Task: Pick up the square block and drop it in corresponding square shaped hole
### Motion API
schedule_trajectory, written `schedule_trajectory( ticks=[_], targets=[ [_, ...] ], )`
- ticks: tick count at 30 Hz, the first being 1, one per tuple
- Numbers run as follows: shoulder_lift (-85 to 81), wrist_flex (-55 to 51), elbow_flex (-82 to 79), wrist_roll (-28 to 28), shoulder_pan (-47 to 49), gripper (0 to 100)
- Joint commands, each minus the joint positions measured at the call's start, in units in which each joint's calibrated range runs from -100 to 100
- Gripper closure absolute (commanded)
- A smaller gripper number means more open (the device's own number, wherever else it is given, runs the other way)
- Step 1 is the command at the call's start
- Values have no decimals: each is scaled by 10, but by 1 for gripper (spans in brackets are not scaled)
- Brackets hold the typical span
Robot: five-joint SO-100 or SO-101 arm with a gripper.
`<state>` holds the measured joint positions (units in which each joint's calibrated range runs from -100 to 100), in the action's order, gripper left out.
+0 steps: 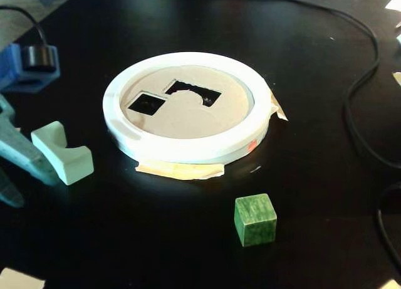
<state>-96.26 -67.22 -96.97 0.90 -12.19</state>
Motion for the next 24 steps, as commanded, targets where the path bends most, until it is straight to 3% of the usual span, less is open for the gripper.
schedule_trajectory(
  ticks=[1,24],
  targets=[
    [-4,13,2,0,-5,19],
    [-4,13,10,-1,10,18]
  ],
)
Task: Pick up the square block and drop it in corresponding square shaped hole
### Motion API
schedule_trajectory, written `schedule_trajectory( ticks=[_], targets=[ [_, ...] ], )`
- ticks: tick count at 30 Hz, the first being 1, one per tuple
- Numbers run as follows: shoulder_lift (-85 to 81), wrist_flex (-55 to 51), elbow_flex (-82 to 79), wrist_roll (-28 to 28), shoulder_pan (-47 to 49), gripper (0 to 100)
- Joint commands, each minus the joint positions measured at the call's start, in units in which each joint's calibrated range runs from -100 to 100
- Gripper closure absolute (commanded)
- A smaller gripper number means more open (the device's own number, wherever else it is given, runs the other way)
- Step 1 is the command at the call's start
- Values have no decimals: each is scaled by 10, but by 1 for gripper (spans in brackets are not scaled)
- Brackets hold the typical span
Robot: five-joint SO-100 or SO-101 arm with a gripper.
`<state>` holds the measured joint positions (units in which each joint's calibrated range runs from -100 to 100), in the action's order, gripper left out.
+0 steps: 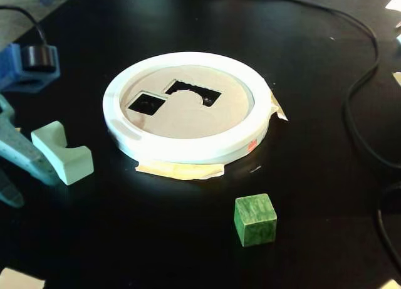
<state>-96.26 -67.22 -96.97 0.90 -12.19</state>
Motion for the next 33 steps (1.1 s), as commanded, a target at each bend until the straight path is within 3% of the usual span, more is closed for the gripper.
schedule_trajectory(
  ticks=[1,9,22,33],
  targets=[
    [-4,13,11,-1,10,18],
    [-37,15,27,-1,13,18],
    [-14,15,226,-2,41,18],
    [456,103,574,-2,93,18]
  ],
)
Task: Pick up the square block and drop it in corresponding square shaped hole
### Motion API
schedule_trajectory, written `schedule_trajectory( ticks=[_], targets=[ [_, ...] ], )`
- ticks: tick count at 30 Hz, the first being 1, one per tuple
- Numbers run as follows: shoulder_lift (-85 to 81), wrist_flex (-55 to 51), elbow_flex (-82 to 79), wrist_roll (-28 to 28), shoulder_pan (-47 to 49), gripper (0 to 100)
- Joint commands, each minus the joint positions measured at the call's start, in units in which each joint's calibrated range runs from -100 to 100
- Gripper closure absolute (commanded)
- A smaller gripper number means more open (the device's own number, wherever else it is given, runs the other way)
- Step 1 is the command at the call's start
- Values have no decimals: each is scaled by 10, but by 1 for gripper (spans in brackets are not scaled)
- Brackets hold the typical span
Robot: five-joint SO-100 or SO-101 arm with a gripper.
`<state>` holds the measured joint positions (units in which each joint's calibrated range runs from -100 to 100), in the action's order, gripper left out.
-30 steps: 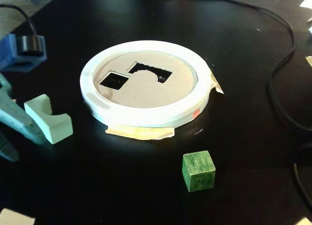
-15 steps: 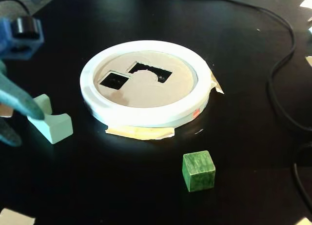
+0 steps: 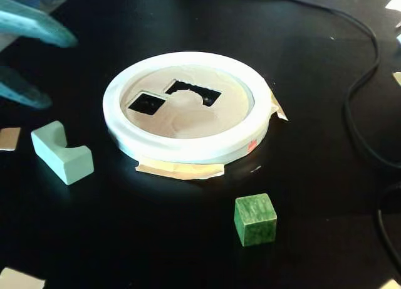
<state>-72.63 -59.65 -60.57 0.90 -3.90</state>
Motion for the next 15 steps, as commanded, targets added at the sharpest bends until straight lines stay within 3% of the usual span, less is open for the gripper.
schedule_trajectory(
  ticks=[1,7,15],
  targets=[
    [263,26,245,-2,10,18],
    [565,22,520,5,10,19],
    [810,15,709,51,13,19]
  ],
)
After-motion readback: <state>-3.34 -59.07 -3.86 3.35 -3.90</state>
